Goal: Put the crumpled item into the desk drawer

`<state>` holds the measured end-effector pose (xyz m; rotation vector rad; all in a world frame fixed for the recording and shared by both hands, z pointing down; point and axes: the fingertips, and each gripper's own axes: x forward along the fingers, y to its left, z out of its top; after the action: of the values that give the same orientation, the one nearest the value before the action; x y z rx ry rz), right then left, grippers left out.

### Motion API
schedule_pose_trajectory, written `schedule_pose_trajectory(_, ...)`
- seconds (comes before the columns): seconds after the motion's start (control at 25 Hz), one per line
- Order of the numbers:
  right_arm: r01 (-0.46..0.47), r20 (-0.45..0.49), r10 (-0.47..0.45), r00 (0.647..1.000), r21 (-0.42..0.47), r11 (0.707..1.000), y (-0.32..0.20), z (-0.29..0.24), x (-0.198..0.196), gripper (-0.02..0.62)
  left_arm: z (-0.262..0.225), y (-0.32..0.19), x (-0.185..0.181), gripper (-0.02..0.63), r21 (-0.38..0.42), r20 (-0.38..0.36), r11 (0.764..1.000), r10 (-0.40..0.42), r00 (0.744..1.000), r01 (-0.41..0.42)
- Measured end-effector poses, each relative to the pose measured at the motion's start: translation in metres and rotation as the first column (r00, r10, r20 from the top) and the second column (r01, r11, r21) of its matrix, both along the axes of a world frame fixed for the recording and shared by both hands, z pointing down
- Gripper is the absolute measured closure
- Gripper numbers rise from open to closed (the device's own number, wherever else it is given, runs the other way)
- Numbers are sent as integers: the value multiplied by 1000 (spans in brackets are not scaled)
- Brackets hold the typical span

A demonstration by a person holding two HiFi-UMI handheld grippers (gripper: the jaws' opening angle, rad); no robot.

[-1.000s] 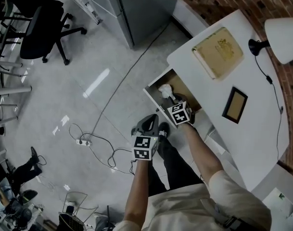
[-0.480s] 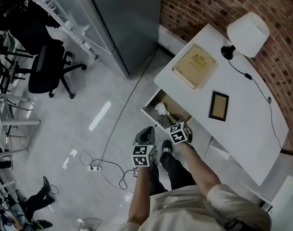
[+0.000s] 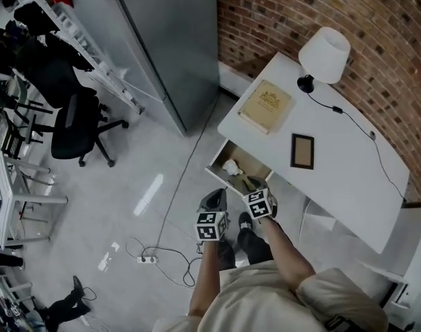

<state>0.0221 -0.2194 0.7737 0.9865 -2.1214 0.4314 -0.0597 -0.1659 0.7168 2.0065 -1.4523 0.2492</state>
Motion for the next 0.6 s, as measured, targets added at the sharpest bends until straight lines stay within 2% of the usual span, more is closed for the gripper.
schedule_pose_trajectory(0.4,-118,99,112,989,56,991,31,-68,5,492,-58,29,-7,589,45,17,997,55,998,-55)
schedule_pose_trajectory(0.6,-128,129,118,985,75,989,47,-93,4,492,-74,37,-9,589,64,50,992,107,993,-110)
